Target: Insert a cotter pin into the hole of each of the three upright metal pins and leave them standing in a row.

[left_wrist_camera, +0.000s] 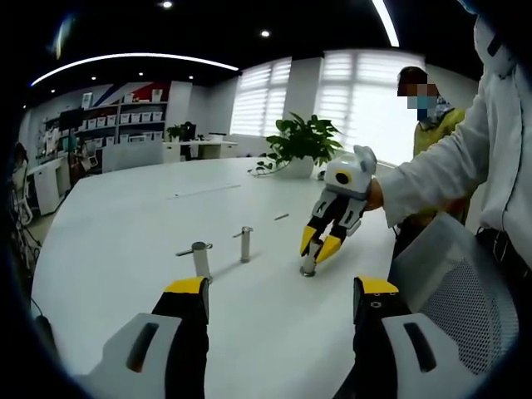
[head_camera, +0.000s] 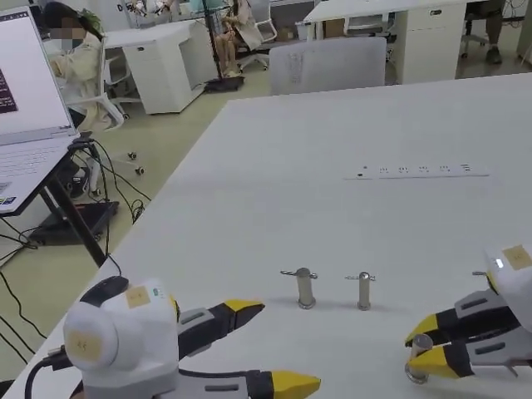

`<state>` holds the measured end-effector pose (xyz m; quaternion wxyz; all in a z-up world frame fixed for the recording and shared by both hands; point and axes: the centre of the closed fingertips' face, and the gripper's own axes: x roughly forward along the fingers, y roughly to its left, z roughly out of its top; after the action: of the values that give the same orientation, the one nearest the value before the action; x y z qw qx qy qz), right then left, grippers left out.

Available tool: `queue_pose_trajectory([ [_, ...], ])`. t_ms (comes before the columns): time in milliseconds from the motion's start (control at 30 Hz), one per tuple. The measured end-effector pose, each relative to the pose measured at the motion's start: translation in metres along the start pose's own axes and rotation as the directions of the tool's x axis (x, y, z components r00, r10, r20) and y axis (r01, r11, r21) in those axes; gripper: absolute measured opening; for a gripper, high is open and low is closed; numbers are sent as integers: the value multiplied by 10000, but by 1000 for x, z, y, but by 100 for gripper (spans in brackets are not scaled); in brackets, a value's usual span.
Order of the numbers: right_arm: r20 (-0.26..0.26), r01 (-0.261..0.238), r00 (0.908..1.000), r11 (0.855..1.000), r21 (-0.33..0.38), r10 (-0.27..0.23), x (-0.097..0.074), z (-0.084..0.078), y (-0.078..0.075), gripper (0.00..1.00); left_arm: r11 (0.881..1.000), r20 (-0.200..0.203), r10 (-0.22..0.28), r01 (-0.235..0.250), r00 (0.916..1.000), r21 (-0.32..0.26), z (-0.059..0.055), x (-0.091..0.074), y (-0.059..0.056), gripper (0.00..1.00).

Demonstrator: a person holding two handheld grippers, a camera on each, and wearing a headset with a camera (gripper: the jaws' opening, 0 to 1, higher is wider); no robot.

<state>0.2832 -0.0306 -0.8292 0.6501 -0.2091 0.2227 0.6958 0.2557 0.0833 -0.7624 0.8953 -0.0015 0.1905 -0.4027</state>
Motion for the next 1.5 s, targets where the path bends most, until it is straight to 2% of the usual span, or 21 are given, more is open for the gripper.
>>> queue_pose_trajectory([
  [67,-33,51,10000,9999,110,-51,0,0,0,17,10000,14,-11,11,10000,-20,0,0,-1,70],
  [167,-56,252,9997,9991,354,-250,-1,0,-2,27,10000,5,-42,42,10000,-6,0,1,-2,70],
  [300,-156,321,9994,9976,612,-312,-6,-4,1,32,9999,11,-104,104,9999,16,1,2,-3,70],
  [433,-120,652,9979,9902,1235,-642,-17,-8,4,37,9999,9,-139,139,9999,38,2,3,-2,70],
  [633,108,1143,9929,9758,1862,-1184,-34,-16,10,37,9997,50,-220,219,9997,55,4,5,-3,70],
  [867,212,1663,9840,9549,2459,-1768,-54,-28,11,37,9988,-80,-459,461,9989,174,2,6,-8,70],
  [1200,99,2069,9758,9364,2834,-2186,-70,-39,16,37,9974,-136,-667,670,9977,248,4,9,-10,69],
  [1300,74,2170,9735,9329,2873,-2287,-74,-41,13,36,9973,-149,-692,695,9975,232,4,10,-11,69],
  [1500,-56,2571,9633,9167,3060,-2683,-86,-47,-5,36,9973,-183,-704,708,9974,216,3,10,-10,68],
])
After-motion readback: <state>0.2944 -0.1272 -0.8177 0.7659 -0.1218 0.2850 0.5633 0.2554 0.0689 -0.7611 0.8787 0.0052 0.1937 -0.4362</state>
